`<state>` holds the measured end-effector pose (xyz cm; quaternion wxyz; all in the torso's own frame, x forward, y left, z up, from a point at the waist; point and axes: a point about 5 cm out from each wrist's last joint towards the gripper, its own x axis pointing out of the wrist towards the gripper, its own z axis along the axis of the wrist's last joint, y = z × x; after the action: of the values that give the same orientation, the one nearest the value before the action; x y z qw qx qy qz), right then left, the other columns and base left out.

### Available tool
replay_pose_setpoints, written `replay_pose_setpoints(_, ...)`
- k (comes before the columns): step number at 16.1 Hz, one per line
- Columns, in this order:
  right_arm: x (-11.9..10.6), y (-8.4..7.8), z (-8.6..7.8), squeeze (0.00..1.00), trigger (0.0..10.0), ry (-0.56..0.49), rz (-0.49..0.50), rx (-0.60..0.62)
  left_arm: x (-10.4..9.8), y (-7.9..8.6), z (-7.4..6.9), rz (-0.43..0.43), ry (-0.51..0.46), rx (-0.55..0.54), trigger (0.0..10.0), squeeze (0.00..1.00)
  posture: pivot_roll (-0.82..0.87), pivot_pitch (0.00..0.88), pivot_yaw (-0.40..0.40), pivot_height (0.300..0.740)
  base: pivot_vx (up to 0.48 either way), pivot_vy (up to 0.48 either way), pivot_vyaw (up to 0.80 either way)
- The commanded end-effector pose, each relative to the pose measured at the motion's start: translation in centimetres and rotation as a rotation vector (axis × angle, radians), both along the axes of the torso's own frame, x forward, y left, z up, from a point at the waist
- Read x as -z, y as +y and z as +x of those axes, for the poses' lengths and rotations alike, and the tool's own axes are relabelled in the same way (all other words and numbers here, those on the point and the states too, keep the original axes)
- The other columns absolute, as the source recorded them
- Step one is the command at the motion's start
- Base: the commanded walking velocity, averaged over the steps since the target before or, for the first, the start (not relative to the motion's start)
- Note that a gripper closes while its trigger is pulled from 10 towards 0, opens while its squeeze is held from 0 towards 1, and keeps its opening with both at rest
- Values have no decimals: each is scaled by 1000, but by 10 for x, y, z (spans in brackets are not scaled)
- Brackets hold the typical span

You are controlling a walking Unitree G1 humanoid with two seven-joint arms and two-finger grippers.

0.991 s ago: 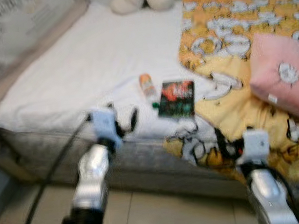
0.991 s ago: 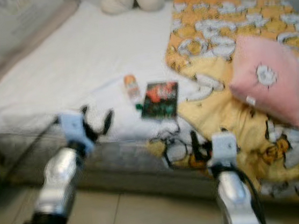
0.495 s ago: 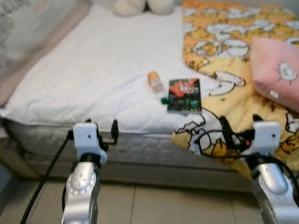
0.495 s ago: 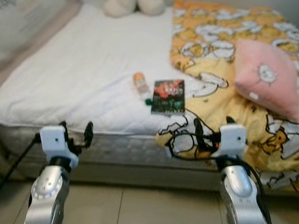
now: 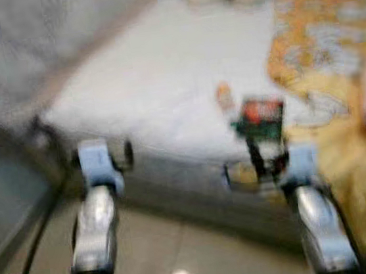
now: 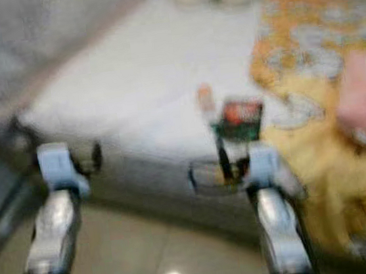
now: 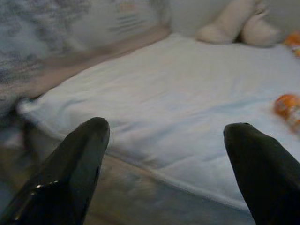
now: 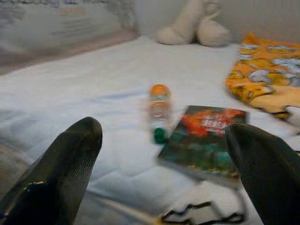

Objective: Clean up the room

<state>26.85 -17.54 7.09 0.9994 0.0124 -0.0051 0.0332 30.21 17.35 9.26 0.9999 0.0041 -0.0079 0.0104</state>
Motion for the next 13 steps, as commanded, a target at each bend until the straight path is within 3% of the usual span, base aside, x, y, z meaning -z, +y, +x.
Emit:
replay_pose_setpoints(1, 5, -17, -5, 0, 10000, 25, -15, 56, -5, -20, 5, 4, -22, 82, 10000, 0, 26, 0, 1, 740, 480, 0, 0)
replay_pose_setpoints(4, 6, -17, -7, 0, 10000, 27, -30, 76, -8, -30, 7, 47, -36, 178, 10000, 0, 23, 0, 8, 740, 480, 0, 0)
replay_pose_setpoints(6, 9, -15, -8, 0, 10000, 43, -35, 78, -8, -26, 9, 44, -34, 170, 10000, 0, 19, 0, 12, 740, 480, 0, -753)
replay_pose_setpoints(11, 5, -12, -3, 0, 10000, 26, -50, 60, -11, -23, 12, 51, -53, 151, 10000, 0, 21, 0, 10, 740, 480, 0, 0)
replay_pose_setpoints(13, 0, -9, 3, 0, 10000, 15, -50, 38, -7, -16, 12, 9, -21, 106, 10000, 0, 27, 0, 6, 740, 189, 377, 0)
